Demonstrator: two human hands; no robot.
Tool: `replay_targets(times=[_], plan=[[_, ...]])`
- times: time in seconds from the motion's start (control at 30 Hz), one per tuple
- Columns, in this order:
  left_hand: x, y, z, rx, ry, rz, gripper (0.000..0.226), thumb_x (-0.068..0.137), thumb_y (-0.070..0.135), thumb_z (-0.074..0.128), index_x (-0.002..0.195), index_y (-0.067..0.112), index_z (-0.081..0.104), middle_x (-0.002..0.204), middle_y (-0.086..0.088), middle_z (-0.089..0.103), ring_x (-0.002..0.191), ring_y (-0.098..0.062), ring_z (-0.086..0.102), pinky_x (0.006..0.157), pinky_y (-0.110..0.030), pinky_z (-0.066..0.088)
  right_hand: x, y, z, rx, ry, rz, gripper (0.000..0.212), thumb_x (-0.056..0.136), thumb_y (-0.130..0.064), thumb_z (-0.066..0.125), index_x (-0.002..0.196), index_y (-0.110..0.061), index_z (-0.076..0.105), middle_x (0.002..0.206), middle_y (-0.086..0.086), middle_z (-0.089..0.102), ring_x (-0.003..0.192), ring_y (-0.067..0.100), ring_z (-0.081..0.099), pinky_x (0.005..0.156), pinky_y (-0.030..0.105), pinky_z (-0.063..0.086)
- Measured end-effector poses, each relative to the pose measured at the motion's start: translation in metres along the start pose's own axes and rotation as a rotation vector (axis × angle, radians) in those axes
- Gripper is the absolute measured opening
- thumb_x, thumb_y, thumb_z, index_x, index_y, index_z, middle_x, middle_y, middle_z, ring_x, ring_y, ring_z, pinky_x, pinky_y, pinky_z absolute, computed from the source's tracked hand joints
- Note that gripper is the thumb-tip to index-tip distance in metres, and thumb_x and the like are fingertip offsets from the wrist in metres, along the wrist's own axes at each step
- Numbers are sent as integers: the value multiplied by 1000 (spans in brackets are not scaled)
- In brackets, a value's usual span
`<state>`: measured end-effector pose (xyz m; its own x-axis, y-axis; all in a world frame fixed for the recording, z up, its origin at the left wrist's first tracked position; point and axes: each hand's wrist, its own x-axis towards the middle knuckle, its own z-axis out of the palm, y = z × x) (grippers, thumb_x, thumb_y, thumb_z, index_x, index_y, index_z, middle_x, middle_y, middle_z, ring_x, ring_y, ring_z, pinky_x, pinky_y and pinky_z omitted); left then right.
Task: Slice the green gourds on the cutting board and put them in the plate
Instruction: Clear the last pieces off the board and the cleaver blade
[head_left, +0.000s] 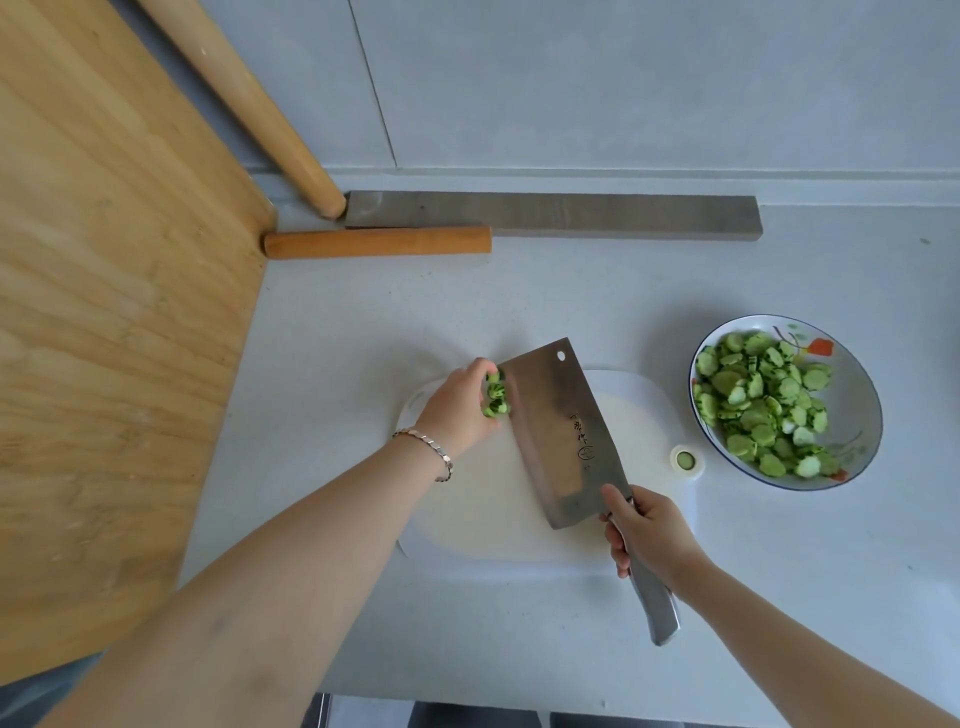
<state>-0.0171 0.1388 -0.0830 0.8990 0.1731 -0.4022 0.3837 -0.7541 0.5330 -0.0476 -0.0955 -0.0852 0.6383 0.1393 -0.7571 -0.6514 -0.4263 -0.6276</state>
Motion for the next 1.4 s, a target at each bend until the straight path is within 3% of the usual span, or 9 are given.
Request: replay_targets(times=[0.07, 0.27, 0.5, 0.7, 0.83, 0.97, 1.2, 1.4], plan=[[2, 1, -2, 20, -18, -17, 49, 80, 16, 66, 123, 18, 44, 105, -4, 45, 87, -24, 53, 57, -18, 25, 1, 1, 0, 3, -5, 7, 33, 96, -22, 51, 71, -1, 51, 43, 4, 45, 34, 20, 40, 39, 26, 40], [7, 0, -1, 24, -45, 4, 39, 79, 14, 69, 113, 12, 52, 104, -3, 38, 81, -21, 48, 58, -18, 27, 0, 2, 1, 1, -10, 4, 33, 96, -23, 51, 70, -2, 51, 43, 4, 46, 34, 20, 41, 38, 26, 40], [-5, 1, 15, -49, 83, 54, 25, 80, 4, 64, 104, 5, 60, 94, -7, 51, 86, -24, 55, 65, -19, 33, -5, 3, 13, 3, -44, 8, 33, 96, -21, 50, 70, -1, 51, 45, 6, 46, 34, 20, 41, 37, 26, 40], [-15, 11, 18, -41, 79, 92, 33, 85, 12, 62, 117, 9, 58, 110, -11, 55, 93, -24, 57, 82, -29, 46, -11, -1, 17, 58, -80, 41, 33, 96, -23, 50, 71, 0, 51, 46, 7, 46, 35, 19, 40, 38, 26, 40], [-26, 18, -1, -35, 169, 113, 32, 85, 15, 61, 117, 10, 56, 115, -7, 48, 88, -23, 59, 76, -33, 50, -16, -16, 11, 58, -119, 18, 32, 97, -23, 50, 75, 1, 52, 46, 7, 46, 35, 20, 40, 38, 26, 39], [-38, 29, -24, 71, 230, 128, 40, 82, 34, 65, 116, 15, 56, 115, -3, 49, 97, -18, 55, 75, -29, 48, -23, -40, 6, 8, -173, -43, 34, 97, -23, 49, 73, 0, 51, 44, 6, 45, 34, 19, 38, 38, 25, 39], [-87, 43, -53, 186, 386, -34, 42, 85, 38, 61, 121, 21, 50, 118, -2, 44, 113, -15, 42, 77, -27, 47, -38, -84, 0, -280, -372, -189, 37, 98, -27, 47, 70, -4, 52, 42, 2, 46, 34, 18, 40, 39, 25, 40], [-182, 42, -43, 113, 580, -317, 35, 88, 33, 58, 121, 24, 52, 122, -1, 40, 117, -16, 38, 78, -26, 43, -78, -98, 14, -566, -637, -325, 37, 99, -26, 44, 71, -2, 52, 44, 3, 45, 35, 19, 41, 40, 25, 40]])
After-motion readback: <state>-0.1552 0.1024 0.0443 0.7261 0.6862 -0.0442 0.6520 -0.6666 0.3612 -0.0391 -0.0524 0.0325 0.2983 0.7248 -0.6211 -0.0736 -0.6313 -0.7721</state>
